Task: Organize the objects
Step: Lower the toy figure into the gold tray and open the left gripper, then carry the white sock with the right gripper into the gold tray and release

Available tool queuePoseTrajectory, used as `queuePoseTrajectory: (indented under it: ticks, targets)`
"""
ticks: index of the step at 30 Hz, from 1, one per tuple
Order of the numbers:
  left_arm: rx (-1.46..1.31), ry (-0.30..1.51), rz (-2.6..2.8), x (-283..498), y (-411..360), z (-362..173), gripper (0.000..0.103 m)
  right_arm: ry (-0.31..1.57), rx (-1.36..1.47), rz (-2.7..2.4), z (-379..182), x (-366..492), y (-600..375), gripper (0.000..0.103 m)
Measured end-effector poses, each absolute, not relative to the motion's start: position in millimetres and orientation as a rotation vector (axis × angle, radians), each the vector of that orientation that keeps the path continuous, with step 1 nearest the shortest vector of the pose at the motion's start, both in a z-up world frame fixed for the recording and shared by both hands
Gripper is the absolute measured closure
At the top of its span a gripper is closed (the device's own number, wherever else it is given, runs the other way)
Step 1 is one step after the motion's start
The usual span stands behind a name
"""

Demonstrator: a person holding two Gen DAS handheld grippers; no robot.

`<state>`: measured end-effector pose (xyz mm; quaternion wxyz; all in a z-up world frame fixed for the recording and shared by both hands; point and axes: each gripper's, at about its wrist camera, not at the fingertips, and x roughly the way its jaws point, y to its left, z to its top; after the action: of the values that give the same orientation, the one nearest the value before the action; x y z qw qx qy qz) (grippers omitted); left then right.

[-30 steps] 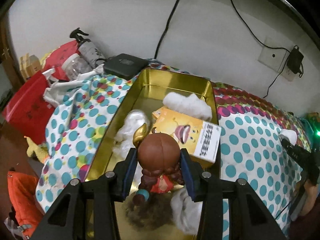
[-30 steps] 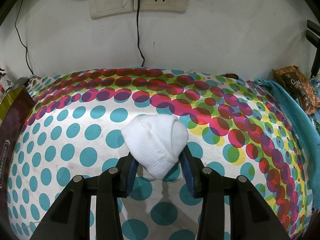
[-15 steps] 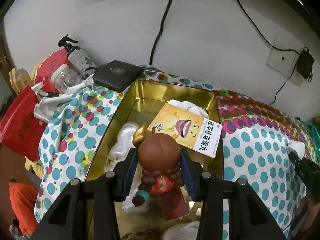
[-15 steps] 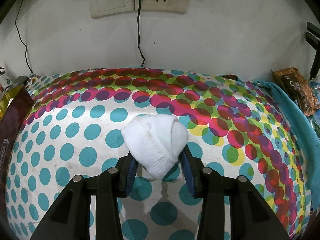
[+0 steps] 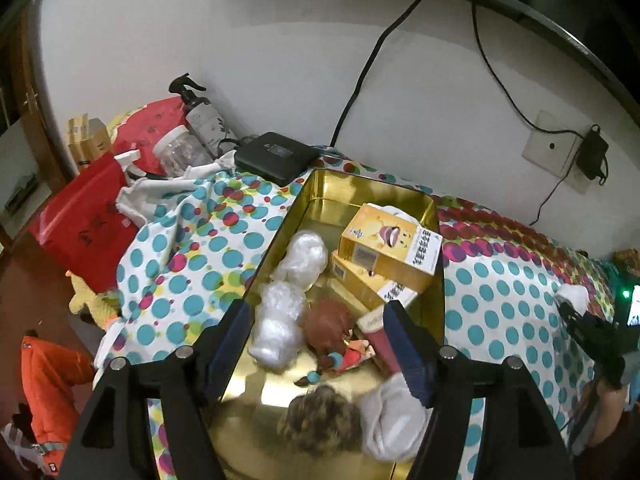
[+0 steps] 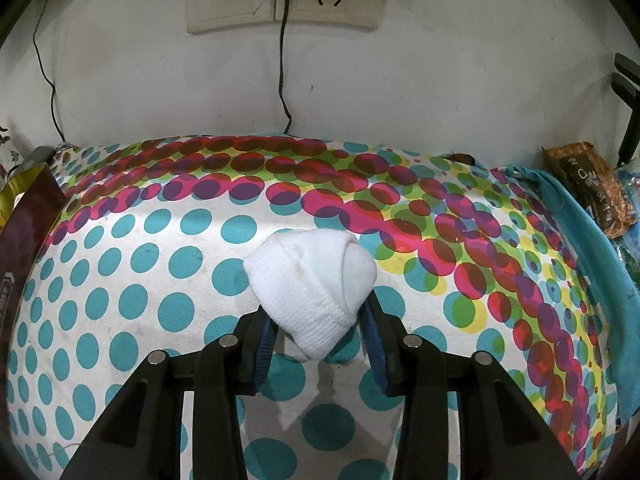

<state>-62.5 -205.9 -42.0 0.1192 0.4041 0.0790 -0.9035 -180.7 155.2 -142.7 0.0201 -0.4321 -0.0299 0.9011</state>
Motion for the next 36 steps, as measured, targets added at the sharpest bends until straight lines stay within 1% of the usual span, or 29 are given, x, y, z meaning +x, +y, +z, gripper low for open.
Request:
queuePoseTrajectory:
  ticks: [8,17,25,31,36]
  targets:
    - [1.210,0.245,-2.623,-30.6,-203.4,-46.3,0.032,-0.143,-1.335,2.801,-141.8,-179.3,146.7,0.069]
    - [1.196,0.172,-2.605,-0.8,-209.3,-42.6,0.032,-0.143,-1.330,2.814,-142.9,-178.5,144.8,0.069]
    - [1.186,0.224,-2.583,25.8,-228.3,-40.7,0.032,-0.227,-1.277,2.856,-141.3,-172.0,130.4,0.069]
    - [1.179,0.201,-2.563,35.1,-231.9,-44.3,0.032,-0.178,-1.274,2.903,-134.7,-164.9,128.7,0.069]
    - [1.202,0.223,-2.570,36.2,-234.0,-48.8,0.032,-0.173,-1.287,2.974,-116.3,-155.3,109.2,0.069]
